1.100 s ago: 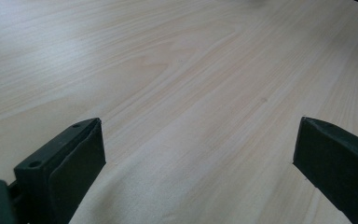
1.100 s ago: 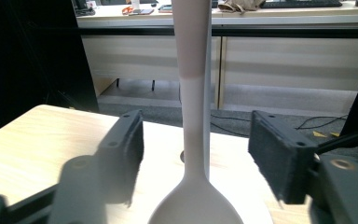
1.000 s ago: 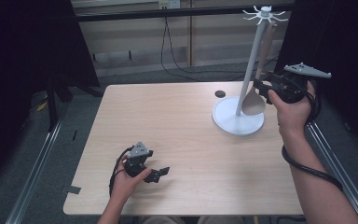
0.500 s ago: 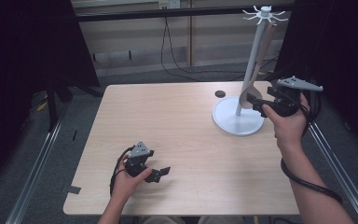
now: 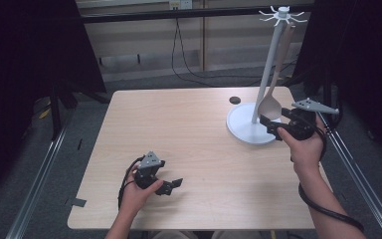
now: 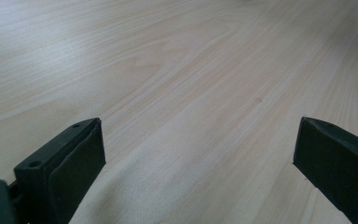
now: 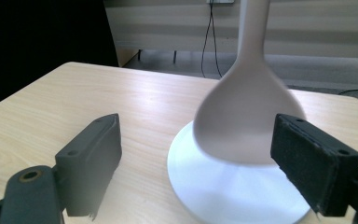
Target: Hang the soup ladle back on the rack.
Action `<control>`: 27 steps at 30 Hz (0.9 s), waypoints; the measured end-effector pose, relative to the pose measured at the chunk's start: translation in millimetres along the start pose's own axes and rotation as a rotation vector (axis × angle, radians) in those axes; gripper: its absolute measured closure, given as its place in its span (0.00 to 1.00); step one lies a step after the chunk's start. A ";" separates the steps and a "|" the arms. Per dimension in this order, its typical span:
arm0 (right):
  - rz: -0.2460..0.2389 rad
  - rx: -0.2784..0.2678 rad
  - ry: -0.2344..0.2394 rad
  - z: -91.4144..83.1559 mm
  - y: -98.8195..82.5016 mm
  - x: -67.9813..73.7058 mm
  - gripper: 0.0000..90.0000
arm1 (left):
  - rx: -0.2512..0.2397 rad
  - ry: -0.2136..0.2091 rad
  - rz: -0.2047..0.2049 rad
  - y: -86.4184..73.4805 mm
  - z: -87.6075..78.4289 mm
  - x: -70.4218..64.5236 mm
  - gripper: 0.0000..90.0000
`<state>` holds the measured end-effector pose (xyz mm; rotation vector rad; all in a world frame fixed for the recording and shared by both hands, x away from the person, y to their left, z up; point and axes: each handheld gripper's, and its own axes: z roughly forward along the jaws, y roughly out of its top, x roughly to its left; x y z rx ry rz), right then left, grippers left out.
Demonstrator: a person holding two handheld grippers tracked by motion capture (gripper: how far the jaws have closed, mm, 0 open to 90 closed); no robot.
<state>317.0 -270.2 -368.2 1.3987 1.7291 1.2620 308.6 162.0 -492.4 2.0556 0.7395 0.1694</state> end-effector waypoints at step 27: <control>0.000 0.093 0.071 8.9 -67.8 14.9 0.17 | -0.004 -0.001 0.002 0.8 -0.9 0.8 0.02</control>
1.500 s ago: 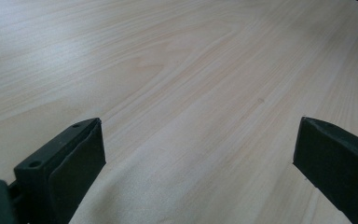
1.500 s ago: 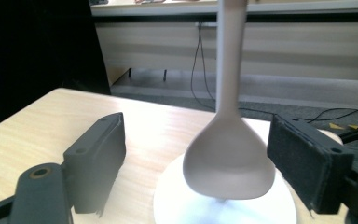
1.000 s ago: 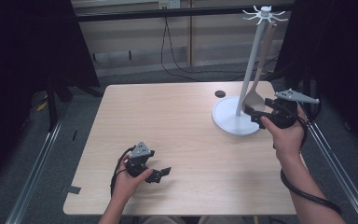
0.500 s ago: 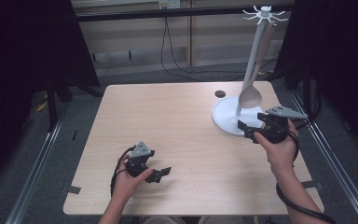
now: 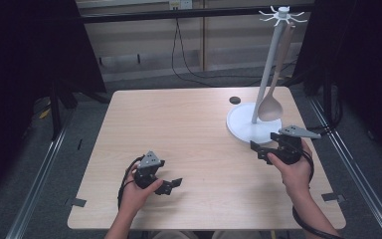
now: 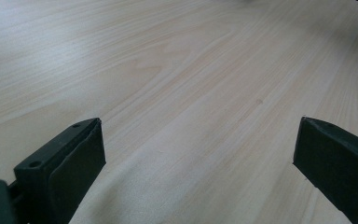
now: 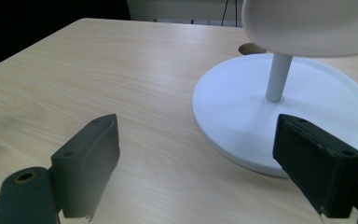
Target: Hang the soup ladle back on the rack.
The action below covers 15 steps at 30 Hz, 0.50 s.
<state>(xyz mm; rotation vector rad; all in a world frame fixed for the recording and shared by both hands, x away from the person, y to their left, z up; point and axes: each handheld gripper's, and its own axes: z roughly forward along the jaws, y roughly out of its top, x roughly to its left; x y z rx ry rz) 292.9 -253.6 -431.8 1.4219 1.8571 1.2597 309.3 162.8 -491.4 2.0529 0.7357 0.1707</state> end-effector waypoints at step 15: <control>-0.010 0.026 0.011 3.8 -16.7 1.0 0.16 | 0.001 0.002 -0.001 0.2 -0.2 0.2 0.02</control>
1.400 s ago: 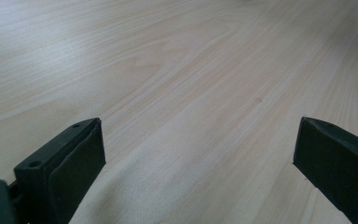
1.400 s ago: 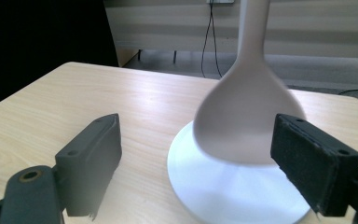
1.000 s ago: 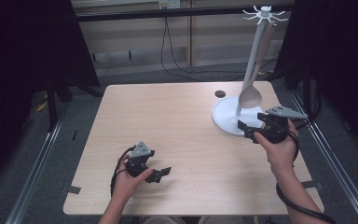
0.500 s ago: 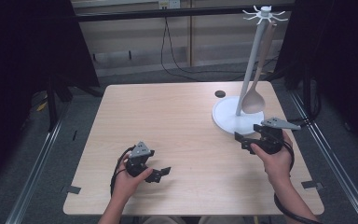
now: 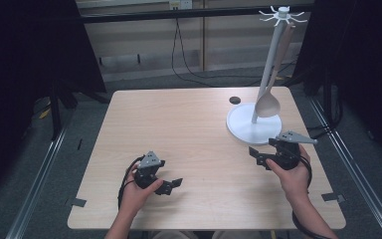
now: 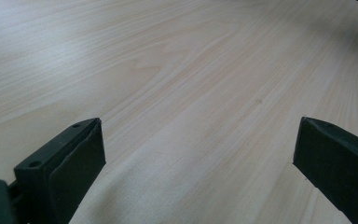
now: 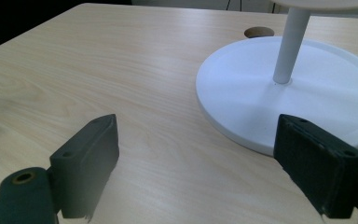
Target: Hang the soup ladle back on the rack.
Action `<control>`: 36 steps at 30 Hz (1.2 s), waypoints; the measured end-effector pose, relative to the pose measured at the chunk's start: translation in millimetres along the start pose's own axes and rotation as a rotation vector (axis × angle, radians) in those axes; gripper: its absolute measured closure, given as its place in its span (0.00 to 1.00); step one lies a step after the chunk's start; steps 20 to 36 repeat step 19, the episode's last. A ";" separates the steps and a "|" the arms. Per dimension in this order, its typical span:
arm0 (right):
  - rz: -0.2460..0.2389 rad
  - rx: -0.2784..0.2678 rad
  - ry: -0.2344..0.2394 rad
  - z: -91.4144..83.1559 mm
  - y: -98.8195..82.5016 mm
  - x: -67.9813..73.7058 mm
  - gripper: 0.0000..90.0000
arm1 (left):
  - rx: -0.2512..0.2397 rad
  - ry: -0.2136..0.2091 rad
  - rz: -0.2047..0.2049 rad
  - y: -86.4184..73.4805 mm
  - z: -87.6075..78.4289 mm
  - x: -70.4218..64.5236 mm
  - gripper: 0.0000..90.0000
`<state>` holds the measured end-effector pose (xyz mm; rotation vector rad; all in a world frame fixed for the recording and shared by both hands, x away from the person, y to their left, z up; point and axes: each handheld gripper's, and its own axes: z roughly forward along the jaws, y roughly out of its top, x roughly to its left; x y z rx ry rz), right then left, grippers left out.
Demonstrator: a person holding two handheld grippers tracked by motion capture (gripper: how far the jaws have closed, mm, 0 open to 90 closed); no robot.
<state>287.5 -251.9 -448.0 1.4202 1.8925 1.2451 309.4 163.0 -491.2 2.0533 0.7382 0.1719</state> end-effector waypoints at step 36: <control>-0.035 0.039 0.032 6.0 -18.3 3.9 0.15 | -0.003 0.000 -0.001 0.0 -0.8 1.7 0.02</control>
